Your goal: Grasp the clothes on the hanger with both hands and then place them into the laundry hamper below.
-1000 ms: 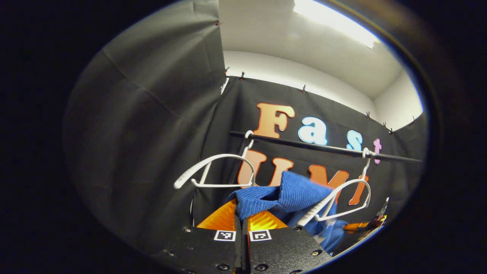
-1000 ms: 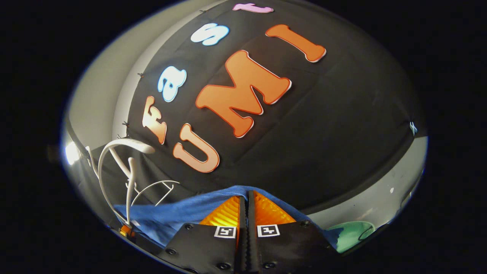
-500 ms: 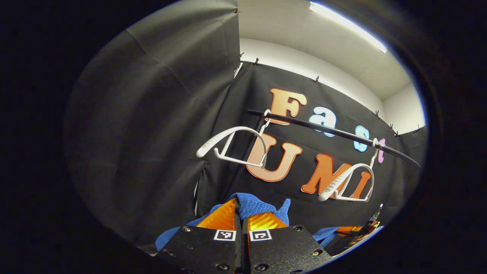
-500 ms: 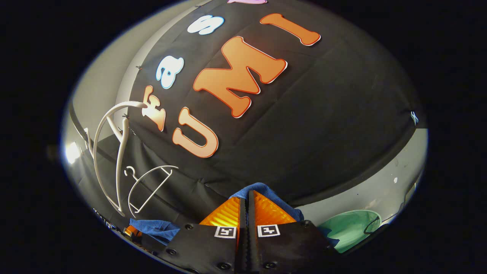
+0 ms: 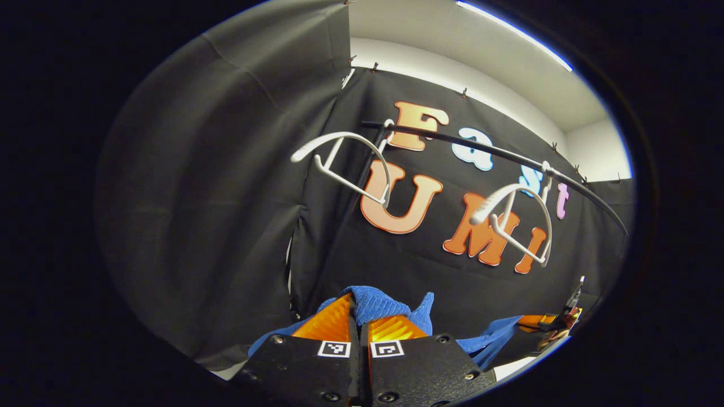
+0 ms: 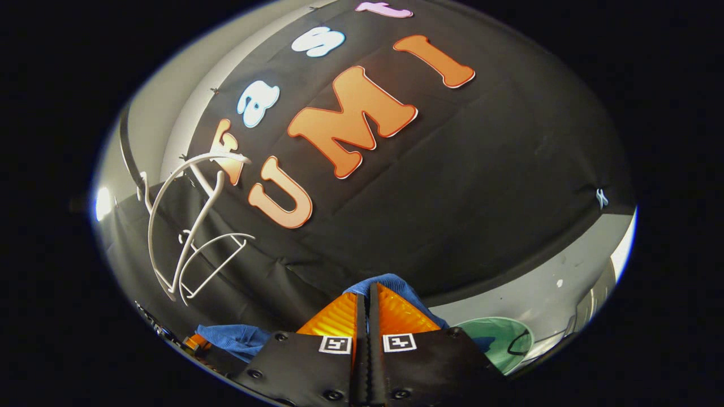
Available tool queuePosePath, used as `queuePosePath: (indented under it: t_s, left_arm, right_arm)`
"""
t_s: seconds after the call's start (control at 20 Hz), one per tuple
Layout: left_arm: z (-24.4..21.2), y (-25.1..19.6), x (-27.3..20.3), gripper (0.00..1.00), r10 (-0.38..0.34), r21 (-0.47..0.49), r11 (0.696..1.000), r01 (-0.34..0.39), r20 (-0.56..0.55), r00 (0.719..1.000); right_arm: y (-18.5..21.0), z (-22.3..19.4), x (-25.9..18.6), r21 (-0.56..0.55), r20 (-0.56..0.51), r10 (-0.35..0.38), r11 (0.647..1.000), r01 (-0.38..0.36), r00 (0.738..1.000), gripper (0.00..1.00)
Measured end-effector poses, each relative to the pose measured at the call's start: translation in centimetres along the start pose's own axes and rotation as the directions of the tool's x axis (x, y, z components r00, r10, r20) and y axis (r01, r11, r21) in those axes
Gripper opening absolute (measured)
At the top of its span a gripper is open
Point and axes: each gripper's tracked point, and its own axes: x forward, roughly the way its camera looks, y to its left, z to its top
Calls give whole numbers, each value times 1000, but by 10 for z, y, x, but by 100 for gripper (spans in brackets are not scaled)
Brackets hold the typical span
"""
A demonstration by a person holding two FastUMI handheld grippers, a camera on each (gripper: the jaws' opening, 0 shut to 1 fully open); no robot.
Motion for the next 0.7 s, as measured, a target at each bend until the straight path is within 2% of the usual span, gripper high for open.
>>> queuePosePath:
  t_s: [0.35,0.7]
  left_arm:
    - [-42,-37,-2,0,-29,104,994,32,-24,999]
    - [-98,-87,-9,0,-104,169,979,118,-92,990]
  right_arm:
    - [-17,6,-46,-55,46,-51,997,54,998,7]
    - [-29,-11,-71,-134,72,-91,986,100,993,7]
